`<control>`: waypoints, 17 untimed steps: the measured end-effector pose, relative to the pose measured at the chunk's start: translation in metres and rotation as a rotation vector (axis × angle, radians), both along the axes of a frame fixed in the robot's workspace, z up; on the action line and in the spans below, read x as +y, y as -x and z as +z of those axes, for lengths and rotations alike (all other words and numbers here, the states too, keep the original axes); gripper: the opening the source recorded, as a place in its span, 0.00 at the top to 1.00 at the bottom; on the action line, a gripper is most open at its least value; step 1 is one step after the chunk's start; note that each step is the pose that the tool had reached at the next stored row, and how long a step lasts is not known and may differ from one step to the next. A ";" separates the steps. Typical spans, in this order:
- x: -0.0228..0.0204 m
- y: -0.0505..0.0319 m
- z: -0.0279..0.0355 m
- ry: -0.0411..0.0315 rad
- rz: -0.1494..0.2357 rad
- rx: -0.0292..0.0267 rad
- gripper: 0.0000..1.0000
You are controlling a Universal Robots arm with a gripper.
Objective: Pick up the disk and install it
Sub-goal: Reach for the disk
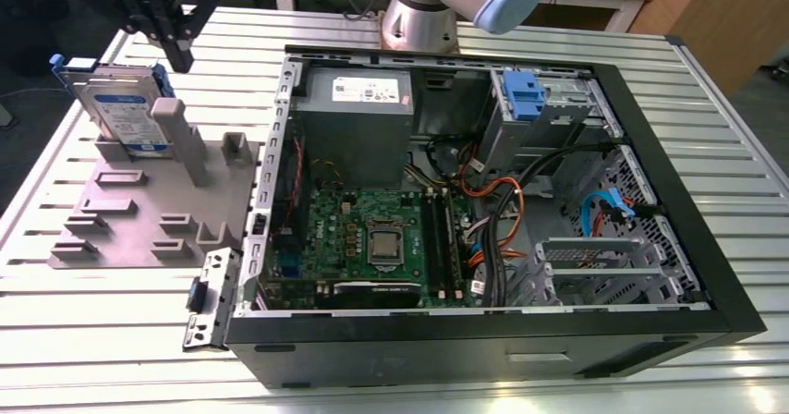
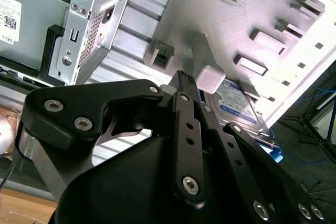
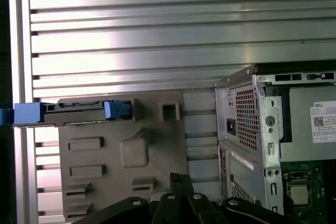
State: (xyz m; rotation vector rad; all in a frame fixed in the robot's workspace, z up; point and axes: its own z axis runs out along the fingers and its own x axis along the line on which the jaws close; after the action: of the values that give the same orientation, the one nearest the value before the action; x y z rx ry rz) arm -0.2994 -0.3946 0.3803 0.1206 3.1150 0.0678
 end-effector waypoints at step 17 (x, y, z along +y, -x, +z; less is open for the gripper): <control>0.0000 0.0058 0.0000 0.0000 0.000 0.0000 0.89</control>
State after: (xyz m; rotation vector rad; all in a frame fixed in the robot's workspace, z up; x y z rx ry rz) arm -0.3051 -0.3946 0.3803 0.1205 3.1150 0.0677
